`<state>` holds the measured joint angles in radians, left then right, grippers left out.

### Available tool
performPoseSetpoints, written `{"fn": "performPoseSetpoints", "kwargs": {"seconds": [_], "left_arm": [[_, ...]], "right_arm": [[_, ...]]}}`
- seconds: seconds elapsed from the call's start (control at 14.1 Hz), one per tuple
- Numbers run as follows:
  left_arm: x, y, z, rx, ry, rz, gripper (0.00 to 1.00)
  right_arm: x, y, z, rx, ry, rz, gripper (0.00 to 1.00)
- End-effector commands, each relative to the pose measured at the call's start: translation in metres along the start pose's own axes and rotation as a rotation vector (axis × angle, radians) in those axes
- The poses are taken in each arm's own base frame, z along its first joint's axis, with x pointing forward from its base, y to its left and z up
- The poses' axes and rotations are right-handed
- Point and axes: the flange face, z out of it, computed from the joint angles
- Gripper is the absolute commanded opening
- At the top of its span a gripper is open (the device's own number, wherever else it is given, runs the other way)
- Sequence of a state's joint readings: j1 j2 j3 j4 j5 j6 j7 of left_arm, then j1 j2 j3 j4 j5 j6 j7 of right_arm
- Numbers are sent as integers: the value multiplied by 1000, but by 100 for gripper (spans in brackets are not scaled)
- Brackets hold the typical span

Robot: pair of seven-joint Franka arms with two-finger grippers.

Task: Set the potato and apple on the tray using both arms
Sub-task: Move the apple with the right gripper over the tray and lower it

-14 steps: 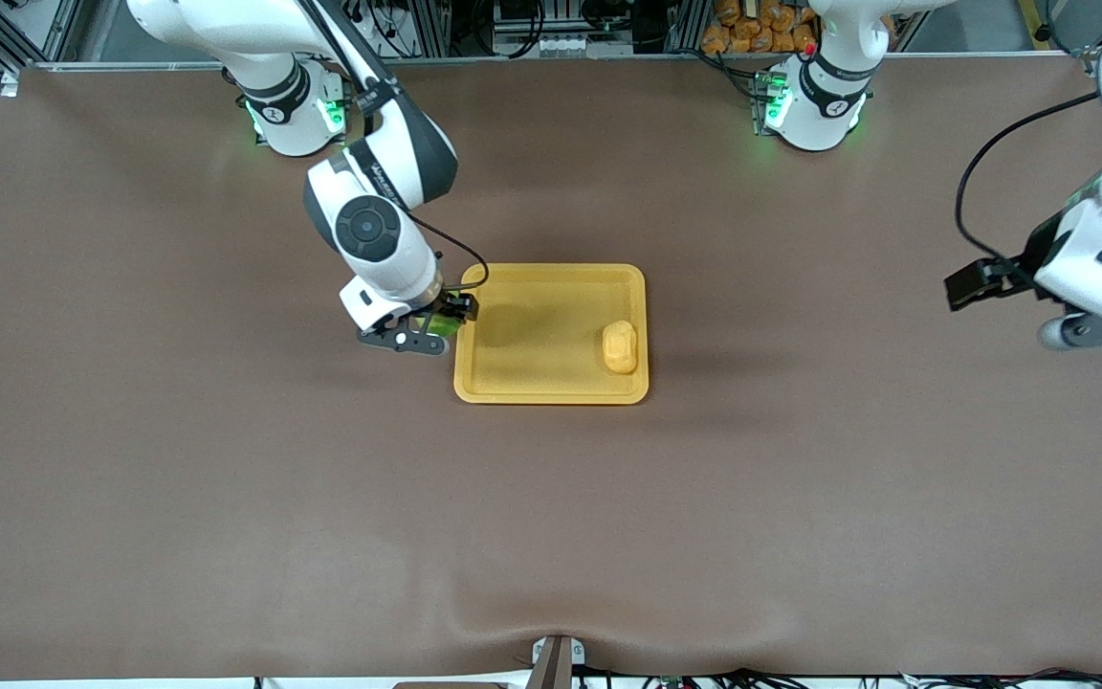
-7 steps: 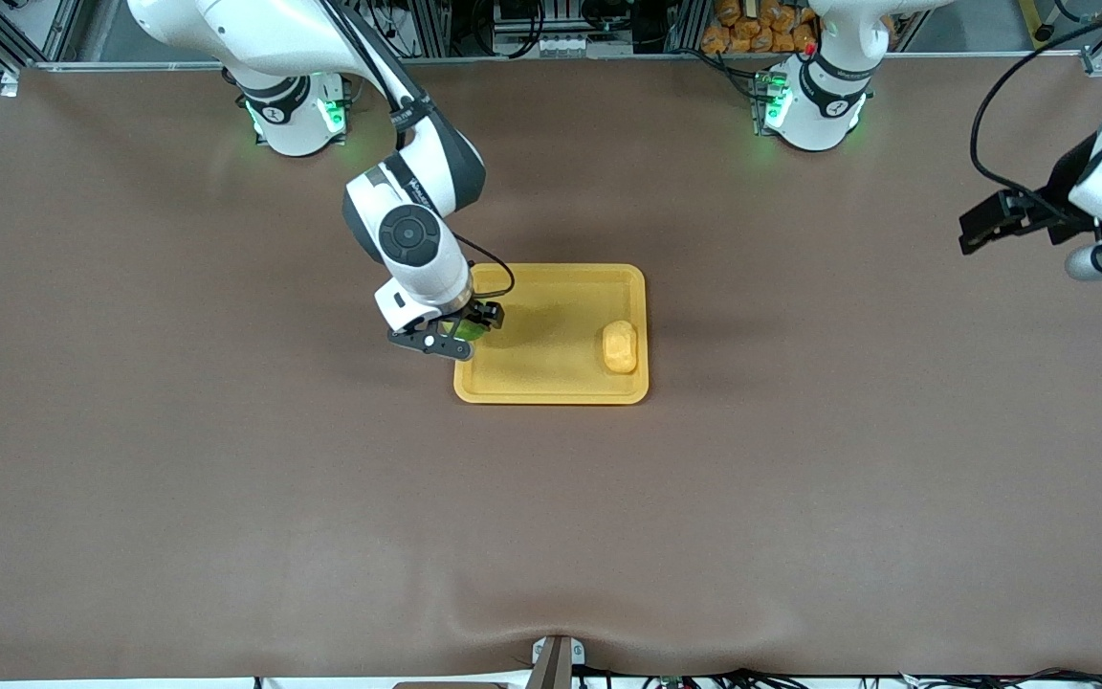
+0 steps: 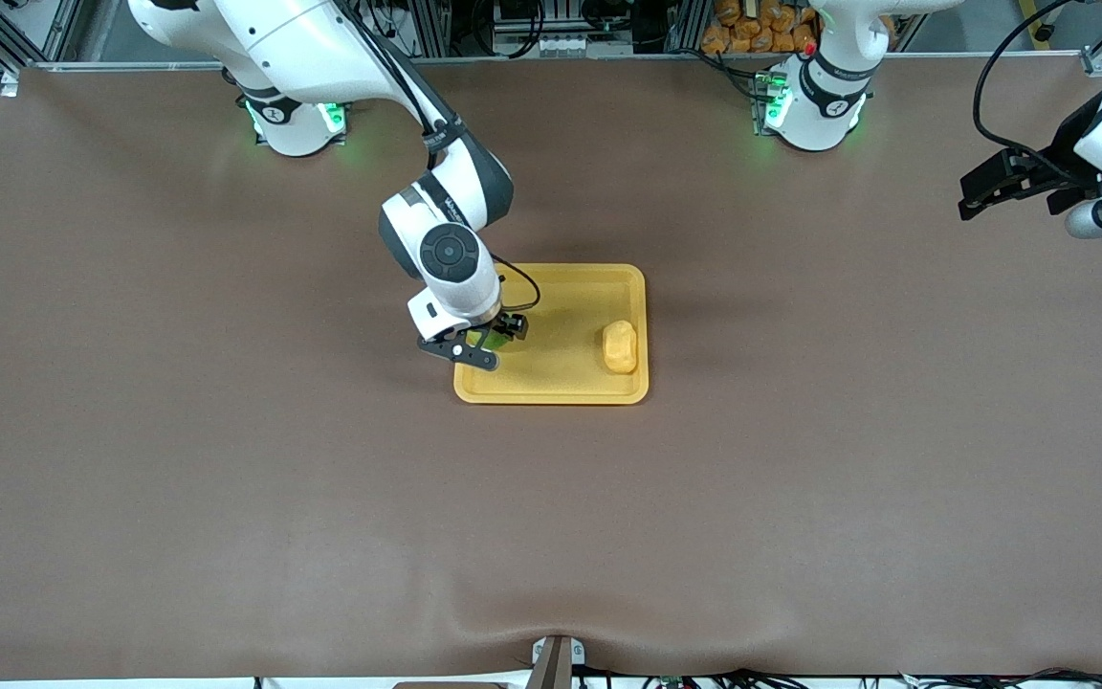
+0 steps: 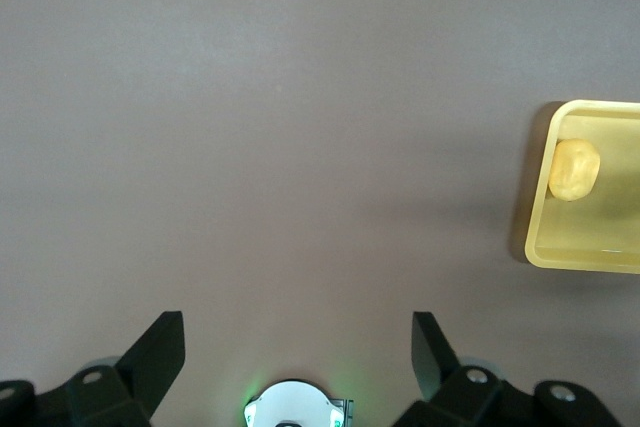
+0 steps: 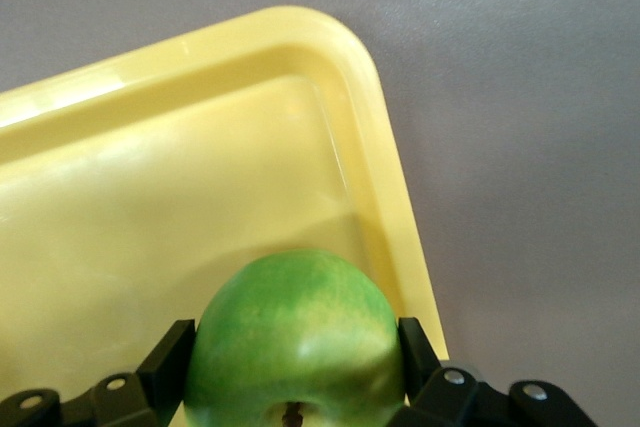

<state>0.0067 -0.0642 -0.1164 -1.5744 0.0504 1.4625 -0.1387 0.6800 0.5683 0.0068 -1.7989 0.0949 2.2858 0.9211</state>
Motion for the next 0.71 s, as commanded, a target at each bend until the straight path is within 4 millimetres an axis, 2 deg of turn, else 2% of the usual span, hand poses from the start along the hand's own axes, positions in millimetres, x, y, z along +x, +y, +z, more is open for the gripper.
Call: {"fn": "performPoseSetpoints", "kwargs": {"seconds": [0.0, 0.07, 0.14, 0.21, 0.28, 0.36, 0.43, 0.64], "left_arm": [[-7, -1, -1, -16, -7, 18, 100], [-8, 2, -1, -16, -7, 21, 100], [-9, 2, -1, -15, -12, 25, 100], [-10, 4, -1, -14, -18, 29, 100], [-10, 5, -1, -15, -19, 31, 100], [-10, 7, -1, -16, -20, 34, 100], [-11, 9, 0, -15, -23, 39, 100], [-10, 9, 1, -15, -28, 28, 100]], "right_arm": [[1, -8, 3, 4, 7, 16, 0], [2, -7, 4, 2, 5, 32, 2], [2, -6, 8, -2, 3, 49, 16], [1, -7, 11, -2, 3, 53, 39], [2, -7, 12, 1, 6, 53, 42], [3, -7, 13, 1, 6, 55, 60], [3, -6, 14, -1, 5, 56, 100], [7, -5, 9, 1, 5, 58, 100]]}}
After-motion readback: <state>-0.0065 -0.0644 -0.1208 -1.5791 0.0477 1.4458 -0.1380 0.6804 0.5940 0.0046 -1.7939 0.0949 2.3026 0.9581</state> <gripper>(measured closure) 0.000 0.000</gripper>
